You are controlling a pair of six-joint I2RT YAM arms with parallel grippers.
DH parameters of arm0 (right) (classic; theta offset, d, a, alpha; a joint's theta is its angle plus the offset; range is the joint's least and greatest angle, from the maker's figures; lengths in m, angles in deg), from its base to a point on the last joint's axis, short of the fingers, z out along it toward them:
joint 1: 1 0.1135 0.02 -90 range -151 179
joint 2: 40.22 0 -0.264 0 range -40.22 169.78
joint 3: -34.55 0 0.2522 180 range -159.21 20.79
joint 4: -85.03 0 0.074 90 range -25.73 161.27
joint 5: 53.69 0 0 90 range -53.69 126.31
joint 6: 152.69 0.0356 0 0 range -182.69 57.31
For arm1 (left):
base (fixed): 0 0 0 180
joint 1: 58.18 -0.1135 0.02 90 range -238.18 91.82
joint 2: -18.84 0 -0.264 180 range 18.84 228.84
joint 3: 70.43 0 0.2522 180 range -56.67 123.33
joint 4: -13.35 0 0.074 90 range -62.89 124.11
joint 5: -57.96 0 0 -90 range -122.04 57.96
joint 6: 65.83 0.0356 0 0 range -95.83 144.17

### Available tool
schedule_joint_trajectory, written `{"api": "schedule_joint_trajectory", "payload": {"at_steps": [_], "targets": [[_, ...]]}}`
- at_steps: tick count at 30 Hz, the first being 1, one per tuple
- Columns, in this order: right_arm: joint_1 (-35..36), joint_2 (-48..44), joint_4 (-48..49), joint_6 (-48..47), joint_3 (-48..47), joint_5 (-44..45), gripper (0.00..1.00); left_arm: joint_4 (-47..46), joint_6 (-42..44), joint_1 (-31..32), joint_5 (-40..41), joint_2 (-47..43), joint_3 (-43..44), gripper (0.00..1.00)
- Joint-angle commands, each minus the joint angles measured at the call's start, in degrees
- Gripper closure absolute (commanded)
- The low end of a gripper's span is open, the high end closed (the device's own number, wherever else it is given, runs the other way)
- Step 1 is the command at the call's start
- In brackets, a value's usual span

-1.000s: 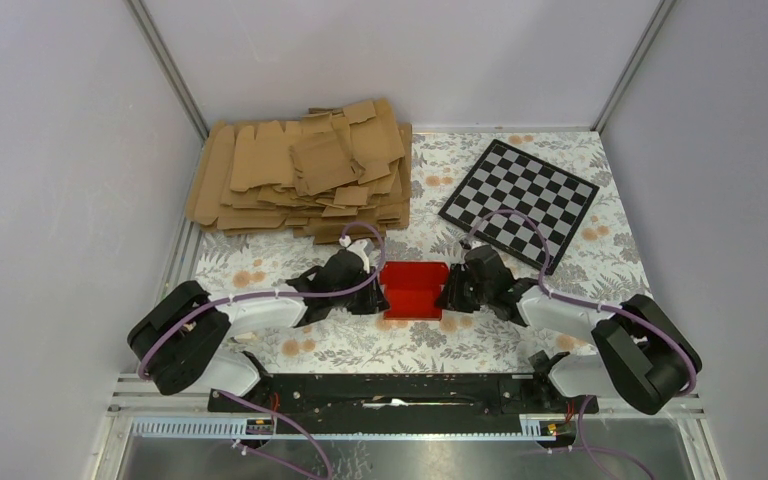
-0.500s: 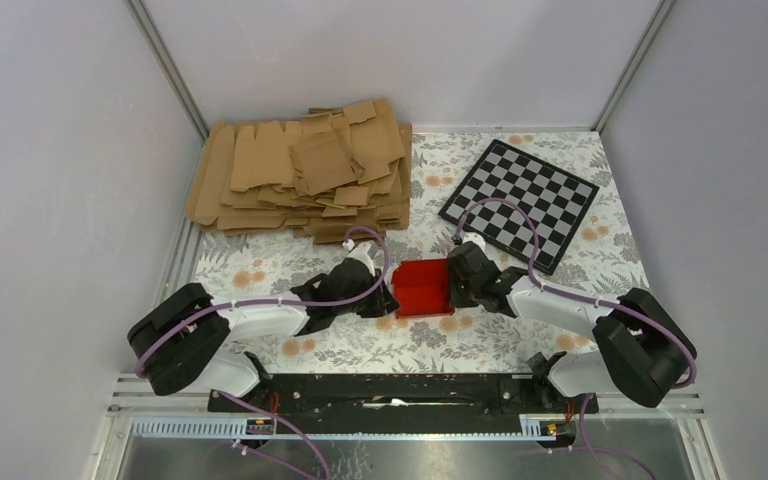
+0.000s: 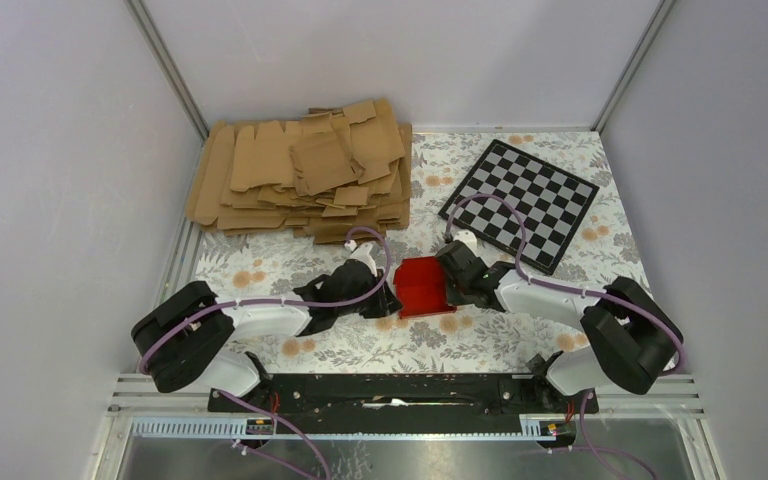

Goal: Fold the paper box

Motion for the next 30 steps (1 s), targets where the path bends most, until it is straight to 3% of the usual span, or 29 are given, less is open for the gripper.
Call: {"api": "schedule_joint_trajectory", "payload": {"at_steps": [1,4,7,11,18,23,30], "targets": [[0.66,2.24,-5.72,-0.61,-2.65,8.18,0.89,-2.33,0.40,0.48,-0.77,-0.36,-0.07,0.87],[1.14,3.06,-6.96,-0.29,-3.56,9.26,0.86,-2.33,0.40,0.51,-0.67,-0.34,-0.25,0.87],[1.52,3.81,-7.79,-0.24,-4.31,9.99,0.71,-2.51,0.44,0.55,-0.98,-0.37,-0.42,0.87],[1.90,4.90,-8.28,-0.82,-4.91,9.64,0.62,-2.52,0.54,0.52,-1.05,-0.46,-0.61,0.87],[1.89,-0.74,-3.58,0.01,-2.37,3.07,0.64,-2.59,0.81,0.53,-1.57,-0.18,-0.52,0.87],[1.80,-5.78,0.02,1.38,0.43,1.49,0.53,-2.40,1.05,0.56,-1.60,-0.29,-0.39,0.87],[1.82,-4.45,-2.32,2.30,-0.13,1.18,0.48,-2.25,0.99,0.75,-1.49,-0.16,-0.34,0.87]]}}
